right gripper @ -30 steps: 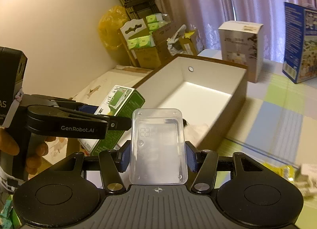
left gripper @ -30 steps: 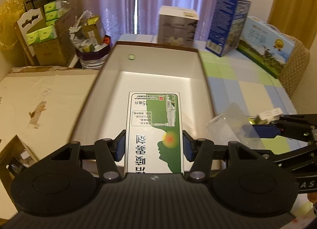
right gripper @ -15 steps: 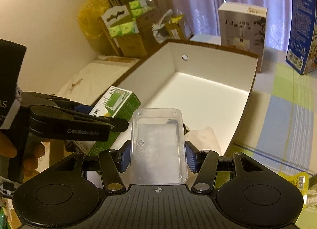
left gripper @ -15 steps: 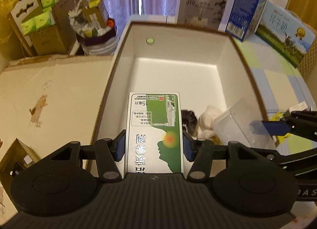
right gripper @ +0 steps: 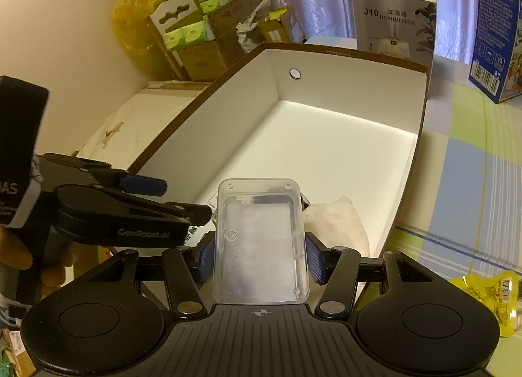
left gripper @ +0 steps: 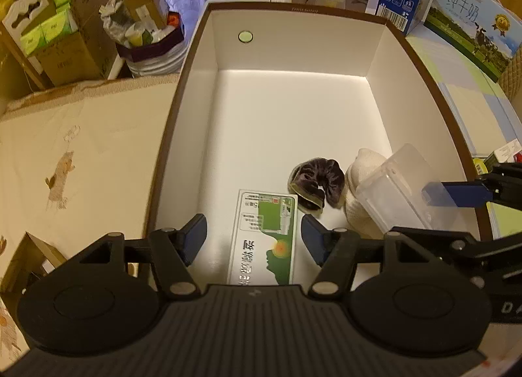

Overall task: Organize objects
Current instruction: 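Carry container and medicine box into the brown box and open both tools, then withdraw both tools from the box toward the remaining table items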

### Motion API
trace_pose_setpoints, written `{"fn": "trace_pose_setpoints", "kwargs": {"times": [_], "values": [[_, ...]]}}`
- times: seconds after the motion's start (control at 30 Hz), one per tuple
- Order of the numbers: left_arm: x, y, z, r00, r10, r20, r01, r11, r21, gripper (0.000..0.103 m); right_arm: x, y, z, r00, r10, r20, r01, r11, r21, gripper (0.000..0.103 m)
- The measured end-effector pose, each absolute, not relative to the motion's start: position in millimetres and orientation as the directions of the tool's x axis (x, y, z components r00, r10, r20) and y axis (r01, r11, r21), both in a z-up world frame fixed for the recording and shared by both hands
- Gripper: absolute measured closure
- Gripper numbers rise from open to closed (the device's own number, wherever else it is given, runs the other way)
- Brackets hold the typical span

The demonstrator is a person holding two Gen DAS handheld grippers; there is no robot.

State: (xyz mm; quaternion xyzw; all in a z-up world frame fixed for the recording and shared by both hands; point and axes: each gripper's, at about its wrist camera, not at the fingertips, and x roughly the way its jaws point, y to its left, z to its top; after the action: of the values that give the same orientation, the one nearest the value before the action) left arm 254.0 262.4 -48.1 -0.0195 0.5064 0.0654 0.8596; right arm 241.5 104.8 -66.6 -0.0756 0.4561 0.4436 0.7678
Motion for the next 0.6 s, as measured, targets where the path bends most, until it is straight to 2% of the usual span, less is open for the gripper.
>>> {"fn": "trace_pose_setpoints", "kwargs": {"times": [0.23, 0.3, 0.33, 0.4, 0.6], "values": [[248.4, 267.7, -37.2, 0.488, 0.105, -0.866, -0.142, 0.989, 0.04, 0.037, 238.3, 114.2, -71.3, 0.195, 0.592, -0.782, -0.754, 0.6, 0.266, 0.048], [245.6, 269.4, -32.9, 0.498, 0.105, -0.861, -0.142, 0.989, 0.039, 0.036, 237.0, 112.8, -72.1, 0.197, 0.604, -0.772, -0.753, 0.598, 0.276, 0.043], [244.0, 269.8, -30.7, 0.503, 0.105, -0.858, -0.144, 0.989, 0.036, 0.032, 236.1, 111.4, -71.8, 0.2, 0.611, -0.766, -0.749, 0.6, 0.283, 0.04], [240.1, 270.0, -26.7, 0.512, 0.111, -0.852, -0.149, 0.988, 0.038, 0.029, 234.0, 109.0, -69.6, 0.203, 0.623, -0.755, -0.749, 0.596, 0.29, 0.029], [230.0, 268.2, -20.7, 0.518, 0.1, -0.849, -0.15, 0.988, 0.025, 0.026, 227.9, 100.3, -59.7, 0.224, 0.612, -0.758, -0.762, 0.595, 0.256, 0.027]]}}
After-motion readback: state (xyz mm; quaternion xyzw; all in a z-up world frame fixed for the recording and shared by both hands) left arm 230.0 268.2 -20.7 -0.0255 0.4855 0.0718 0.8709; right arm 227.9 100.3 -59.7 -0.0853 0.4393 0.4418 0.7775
